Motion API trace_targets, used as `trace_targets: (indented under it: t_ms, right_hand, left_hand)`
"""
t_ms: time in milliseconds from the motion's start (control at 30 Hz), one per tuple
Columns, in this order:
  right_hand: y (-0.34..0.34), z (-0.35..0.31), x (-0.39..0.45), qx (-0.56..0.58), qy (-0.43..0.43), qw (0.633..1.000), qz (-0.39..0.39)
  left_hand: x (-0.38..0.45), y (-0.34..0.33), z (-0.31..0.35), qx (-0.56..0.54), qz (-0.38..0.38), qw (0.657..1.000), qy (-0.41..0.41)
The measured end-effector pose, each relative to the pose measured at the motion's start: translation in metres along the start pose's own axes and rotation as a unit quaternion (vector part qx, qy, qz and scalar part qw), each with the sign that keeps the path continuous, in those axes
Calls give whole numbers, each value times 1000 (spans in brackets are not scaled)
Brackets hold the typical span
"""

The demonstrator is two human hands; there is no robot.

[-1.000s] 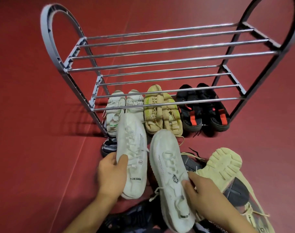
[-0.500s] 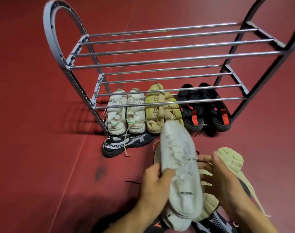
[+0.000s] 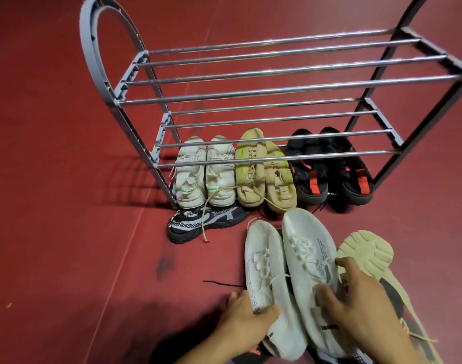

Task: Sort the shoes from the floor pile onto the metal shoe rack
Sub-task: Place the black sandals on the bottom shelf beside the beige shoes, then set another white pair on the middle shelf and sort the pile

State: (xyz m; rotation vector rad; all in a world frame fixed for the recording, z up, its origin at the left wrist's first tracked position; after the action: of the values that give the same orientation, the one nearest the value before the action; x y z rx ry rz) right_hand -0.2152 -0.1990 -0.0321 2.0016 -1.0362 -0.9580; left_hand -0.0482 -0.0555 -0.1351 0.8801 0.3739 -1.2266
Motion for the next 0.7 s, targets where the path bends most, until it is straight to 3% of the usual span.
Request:
trace_targets:
  t_ms: [100,200,367,433,600,700]
  right_hand:
    - [5,2,2,1,-22,1000,-9]
    - [2,10,0,-38,-66,995,-65]
    - [-3,14,-5,-66,-107,982,-144]
    - [0,9,-7,-64,-92,983,-145]
    - [31,15,-23,73,-87,988,-103]
    - [46,8,-31,168,-82,972,-139]
  left_hand:
    - [2,5,-2,-128,22,991,5]
    - [2,13,-10,-167,49,984,30]
    - [1,13,-3,-253,22,967,-4]
    - [-4,26,10,-245,57,966,-56]
    - [-45,66,49,-273,129,942,-145]
    - [-66,89,77,-293,134,930,-174]
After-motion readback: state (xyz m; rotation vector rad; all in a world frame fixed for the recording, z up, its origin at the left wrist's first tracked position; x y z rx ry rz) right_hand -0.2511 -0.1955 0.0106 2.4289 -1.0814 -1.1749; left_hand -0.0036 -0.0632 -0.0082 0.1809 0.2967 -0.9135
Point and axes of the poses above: each hand's wrist, its own x-axis towards the middle knuckle, its own y-axis out of the back of the hand, z = x × y, the point moved 10 cm from there along x, towards the middle knuckle, and after that the axes turned 3 degrees about -z, right-handed, at the moved point
